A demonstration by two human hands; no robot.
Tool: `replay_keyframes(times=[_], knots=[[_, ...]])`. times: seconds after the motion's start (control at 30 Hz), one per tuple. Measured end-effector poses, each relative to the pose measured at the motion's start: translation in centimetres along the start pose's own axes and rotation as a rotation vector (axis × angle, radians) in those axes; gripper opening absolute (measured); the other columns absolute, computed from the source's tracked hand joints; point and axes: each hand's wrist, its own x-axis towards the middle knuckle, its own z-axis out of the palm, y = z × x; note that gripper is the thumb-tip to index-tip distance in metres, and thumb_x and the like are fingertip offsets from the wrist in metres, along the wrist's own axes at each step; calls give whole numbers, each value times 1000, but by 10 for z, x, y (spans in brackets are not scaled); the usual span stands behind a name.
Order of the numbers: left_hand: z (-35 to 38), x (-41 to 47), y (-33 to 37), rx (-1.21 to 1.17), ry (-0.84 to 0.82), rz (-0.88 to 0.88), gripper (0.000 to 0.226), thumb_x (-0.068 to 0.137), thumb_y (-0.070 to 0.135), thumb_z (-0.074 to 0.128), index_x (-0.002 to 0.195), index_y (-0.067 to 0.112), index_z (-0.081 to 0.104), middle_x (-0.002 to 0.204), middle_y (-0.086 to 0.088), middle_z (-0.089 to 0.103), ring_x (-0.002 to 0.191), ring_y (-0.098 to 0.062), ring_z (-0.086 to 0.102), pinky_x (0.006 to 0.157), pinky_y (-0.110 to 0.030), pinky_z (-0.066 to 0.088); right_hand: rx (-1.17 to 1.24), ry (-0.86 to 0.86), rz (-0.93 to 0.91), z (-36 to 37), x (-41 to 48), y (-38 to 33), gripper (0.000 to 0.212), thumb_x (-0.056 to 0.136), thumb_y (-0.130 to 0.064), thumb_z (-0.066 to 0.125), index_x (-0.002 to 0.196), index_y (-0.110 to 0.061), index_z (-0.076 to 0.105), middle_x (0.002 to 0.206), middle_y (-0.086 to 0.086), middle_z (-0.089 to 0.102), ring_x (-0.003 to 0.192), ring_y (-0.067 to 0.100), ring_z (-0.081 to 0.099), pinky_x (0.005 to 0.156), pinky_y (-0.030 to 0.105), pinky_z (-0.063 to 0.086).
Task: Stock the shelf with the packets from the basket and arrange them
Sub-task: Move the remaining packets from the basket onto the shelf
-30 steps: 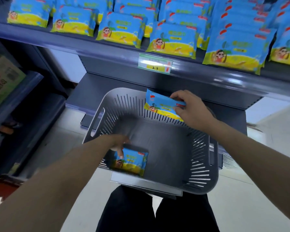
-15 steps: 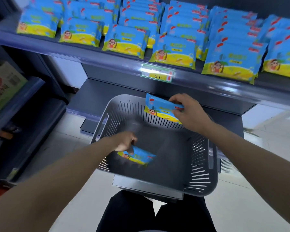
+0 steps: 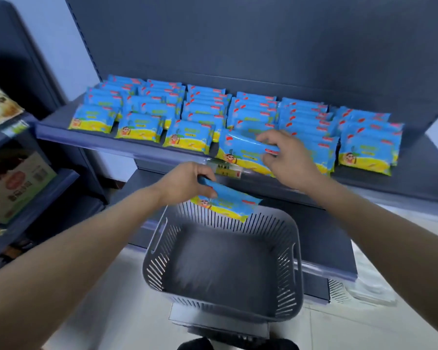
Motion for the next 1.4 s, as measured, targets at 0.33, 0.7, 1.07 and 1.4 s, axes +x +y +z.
replay_keyframes(times=[0.33, 0.7, 1.07, 1.4], knots=[[-2, 37, 84, -50, 55, 239, 17, 73, 6, 77, 82, 4, 63, 64, 1, 50, 52, -2, 39, 52, -14, 34, -66, 239, 95, -98, -11, 27, 31, 83, 3, 59, 112, -7, 62, 112, 10, 56, 104, 27, 55, 93, 32, 40], [-10, 49, 85, -117, 310, 124, 22, 77, 8, 74, 75, 24, 59, 65, 1, 50, 56, -5, 40, 59, -17, 38, -6, 125, 52, -98, 42, 43, 26, 88, -3, 58, 112, -13, 62, 112, 7, 61, 86, 19, 52, 82, 31, 44], [-102, 6, -12, -284, 421, 9, 23, 77, -2, 70, 82, 19, 65, 51, 7, 48, 42, -1, 37, 49, -8, 34, -20, 130, 79, -9, 96, -20, 27, 86, -2, 59, 111, -12, 64, 116, 2, 62, 105, 20, 57, 88, 23, 37], [-177, -8, -62, -335, 433, 3, 21, 83, -7, 62, 102, 2, 59, 68, -8, 45, 42, 2, 52, 47, -4, 41, -15, 208, 197, 37, 95, -77, 27, 88, -4, 58, 113, -11, 63, 122, 4, 60, 105, 24, 58, 88, 30, 43]])
